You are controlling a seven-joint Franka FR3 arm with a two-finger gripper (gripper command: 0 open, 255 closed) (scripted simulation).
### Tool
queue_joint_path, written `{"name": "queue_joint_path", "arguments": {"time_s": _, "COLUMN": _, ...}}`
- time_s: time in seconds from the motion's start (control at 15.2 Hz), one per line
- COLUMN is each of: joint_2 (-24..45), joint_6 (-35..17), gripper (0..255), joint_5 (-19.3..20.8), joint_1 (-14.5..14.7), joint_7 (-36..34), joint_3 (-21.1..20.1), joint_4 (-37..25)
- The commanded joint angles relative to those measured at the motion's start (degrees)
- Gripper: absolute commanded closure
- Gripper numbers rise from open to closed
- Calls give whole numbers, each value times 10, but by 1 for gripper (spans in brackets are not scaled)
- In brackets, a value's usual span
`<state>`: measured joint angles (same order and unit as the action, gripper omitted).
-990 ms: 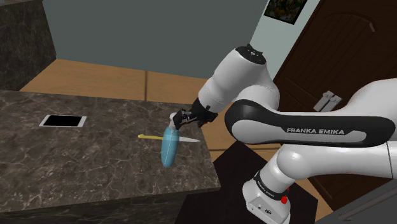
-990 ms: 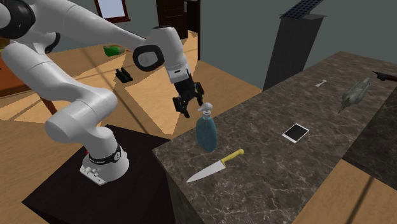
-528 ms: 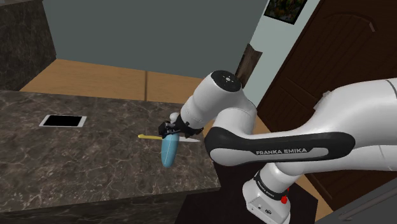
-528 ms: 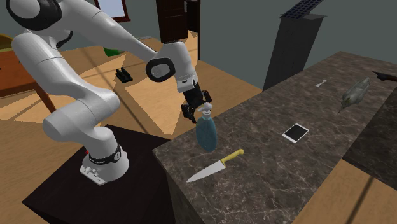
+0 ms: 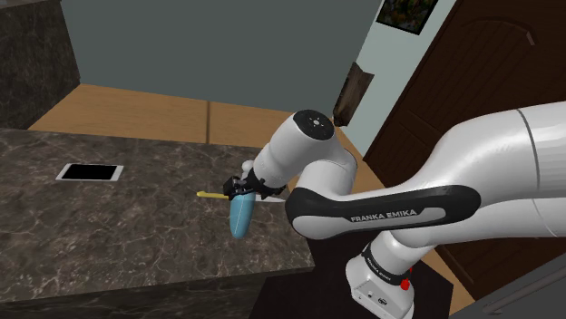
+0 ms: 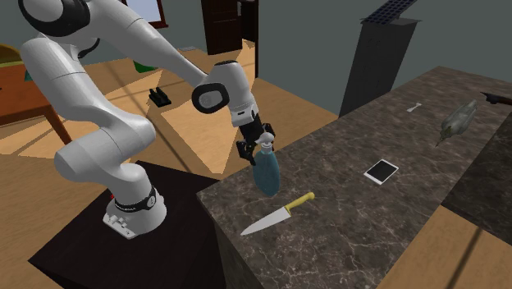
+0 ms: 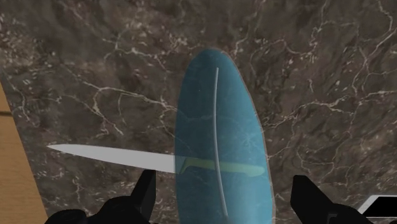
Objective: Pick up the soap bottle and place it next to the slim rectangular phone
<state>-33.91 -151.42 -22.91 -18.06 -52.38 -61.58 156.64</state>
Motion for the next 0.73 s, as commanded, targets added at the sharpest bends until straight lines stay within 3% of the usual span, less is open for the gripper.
{"name": "queue_joint_path", "arguments": {"time_s": 0.0, "joint_2": 0, "joint_6": -1, "gripper": 0, "joint_5": 0, "joint_1": -1, "joint_7": 0, "joint_3": -1, "joint_4": 0}}
{"name": "queue_joint_path", "arguments": {"time_s": 0.2, "joint_2": 0, "joint_6": 0, "gripper": 0, "joint_5": 0, "joint_1": 0, "joint_7": 0, "joint_3": -1, "joint_4": 0}}
{"name": "queue_joint_path", "arguments": {"time_s": 0.26, "joint_2": 0, "joint_6": 0, "gripper": 255, "joint_5": 0, "joint_1": 0, "joint_7": 0, "joint_3": -1, "joint_4": 0}}
{"name": "queue_joint_path", "arguments": {"time_s": 0.66, "joint_2": 0, "joint_6": 0, "gripper": 255, "joint_5": 0, "joint_1": 0, "joint_7": 0, "joint_3": 0, "joint_4": 0}}
